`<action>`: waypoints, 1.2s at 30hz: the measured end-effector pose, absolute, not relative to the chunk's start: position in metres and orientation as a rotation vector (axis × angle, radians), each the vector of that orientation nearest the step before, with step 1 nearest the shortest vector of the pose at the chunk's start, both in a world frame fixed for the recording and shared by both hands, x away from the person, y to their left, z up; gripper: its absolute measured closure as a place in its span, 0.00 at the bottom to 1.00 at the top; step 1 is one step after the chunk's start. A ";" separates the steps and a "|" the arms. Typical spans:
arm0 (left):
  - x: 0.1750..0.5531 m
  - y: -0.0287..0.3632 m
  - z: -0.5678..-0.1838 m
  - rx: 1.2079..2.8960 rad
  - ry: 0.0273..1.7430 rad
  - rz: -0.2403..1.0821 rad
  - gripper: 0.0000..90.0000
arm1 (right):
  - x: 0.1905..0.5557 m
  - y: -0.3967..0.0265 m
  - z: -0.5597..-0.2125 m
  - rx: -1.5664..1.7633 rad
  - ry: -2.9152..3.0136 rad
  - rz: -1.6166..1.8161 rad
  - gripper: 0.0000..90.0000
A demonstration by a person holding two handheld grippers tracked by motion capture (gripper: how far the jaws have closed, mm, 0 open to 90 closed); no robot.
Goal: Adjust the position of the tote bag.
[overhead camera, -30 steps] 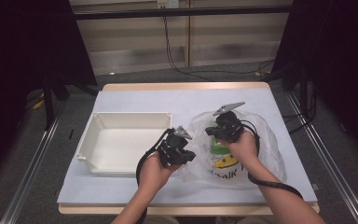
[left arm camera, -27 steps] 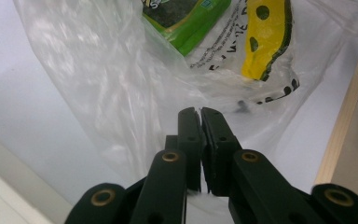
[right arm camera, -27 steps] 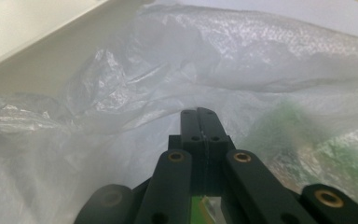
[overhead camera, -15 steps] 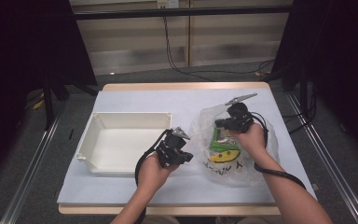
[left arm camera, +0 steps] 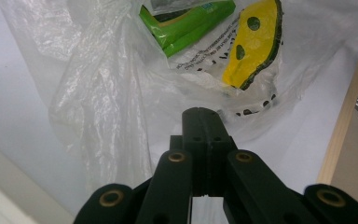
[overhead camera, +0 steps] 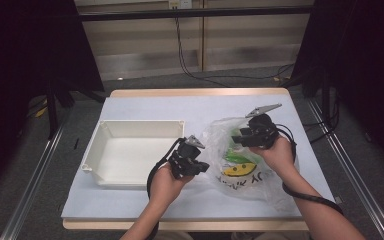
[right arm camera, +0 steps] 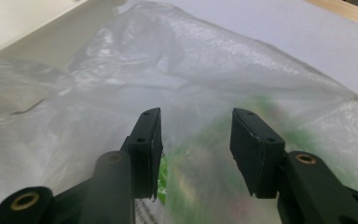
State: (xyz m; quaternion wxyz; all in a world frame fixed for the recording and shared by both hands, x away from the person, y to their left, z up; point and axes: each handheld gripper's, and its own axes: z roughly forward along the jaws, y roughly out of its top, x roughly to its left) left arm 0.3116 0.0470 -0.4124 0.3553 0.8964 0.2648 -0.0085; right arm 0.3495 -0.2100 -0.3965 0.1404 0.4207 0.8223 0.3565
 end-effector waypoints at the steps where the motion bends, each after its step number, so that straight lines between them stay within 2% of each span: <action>1: 0.312 0.046 -0.413 2.321 0.683 -0.016 1.00 | 0.347 -0.211 -0.396 1.210 2.373 1.032 0.60; 6: 0.311 0.041 -0.413 2.326 0.671 -0.021 1.00 | 0.333 -0.209 -0.394 1.170 2.410 1.032 0.62; 9: 0.311 0.040 -0.412 2.336 0.651 -0.012 1.00 | 0.326 -0.205 -0.397 1.141 2.453 1.072 0.71; 10: 0.311 0.040 -0.412 2.337 0.652 -0.013 1.00 | 0.324 -0.204 -0.398 1.136 2.469 1.081 0.79; 13: 0.310 0.038 -0.414 2.328 0.663 -0.010 1.00 | 0.320 -0.199 -0.403 1.114 2.529 1.075 0.93; 16: 0.311 0.035 -0.416 2.354 0.622 -0.004 1.00 | 0.318 -0.195 -0.414 1.074 2.556 0.980 1.00; 23: 0.305 0.020 -0.421 2.312 0.596 -0.054 1.00 | 0.321 -0.203 -0.435 1.087 2.558 0.812 1.00; 36: 0.301 0.008 -0.437 2.331 0.612 -0.048 0.98 | 0.339 -0.235 -0.433 1.203 2.436 0.711 1.00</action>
